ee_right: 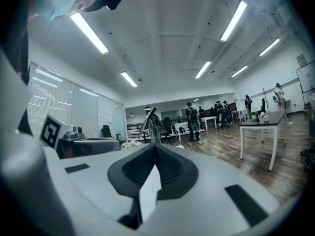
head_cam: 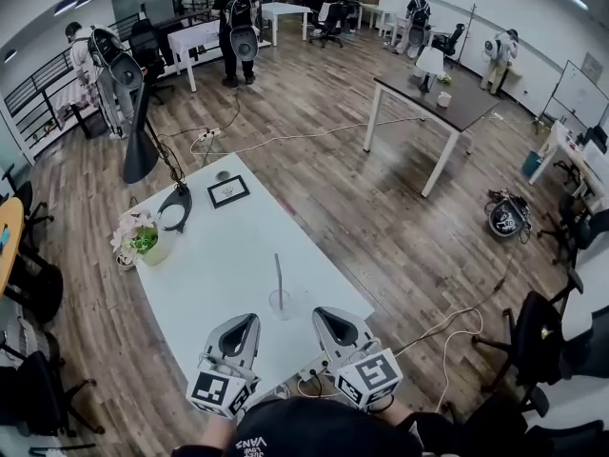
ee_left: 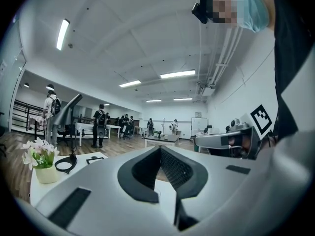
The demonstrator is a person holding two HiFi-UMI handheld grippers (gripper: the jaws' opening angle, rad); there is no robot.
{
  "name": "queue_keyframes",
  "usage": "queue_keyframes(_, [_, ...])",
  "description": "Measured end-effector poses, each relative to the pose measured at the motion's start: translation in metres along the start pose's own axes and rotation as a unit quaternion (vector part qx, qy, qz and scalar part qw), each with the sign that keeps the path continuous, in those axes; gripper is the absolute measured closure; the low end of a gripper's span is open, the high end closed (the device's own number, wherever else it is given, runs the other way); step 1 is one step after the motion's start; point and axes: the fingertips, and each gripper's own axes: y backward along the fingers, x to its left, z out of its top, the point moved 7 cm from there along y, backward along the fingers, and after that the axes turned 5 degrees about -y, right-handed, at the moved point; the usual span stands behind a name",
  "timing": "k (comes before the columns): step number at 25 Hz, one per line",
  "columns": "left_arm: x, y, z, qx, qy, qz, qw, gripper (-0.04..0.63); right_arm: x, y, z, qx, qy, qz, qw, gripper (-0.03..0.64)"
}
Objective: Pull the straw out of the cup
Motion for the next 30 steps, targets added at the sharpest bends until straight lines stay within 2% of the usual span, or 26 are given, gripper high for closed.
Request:
queue_keyframes(10, [0.024,-0.017,0.0,0.0,0.001,-0.013,0.9999,0.584,-0.003,-0.03,0.001,0.007,0.0,-0.004,1.0,0.6])
queue_keyframes(19, [0.043,-0.029,-0.005,0.005,0.022,-0.02,0.9995,0.584,-0.009,-0.052,-0.001,0.015,-0.004,-0.016,1.0,0.6])
queue_keyframes(30, [0.054,-0.036,-0.015,0.022,0.028,-0.021,0.9991,0.584,-0.013,-0.07,-0.008,0.032,-0.001,-0.02,0.999,0.6])
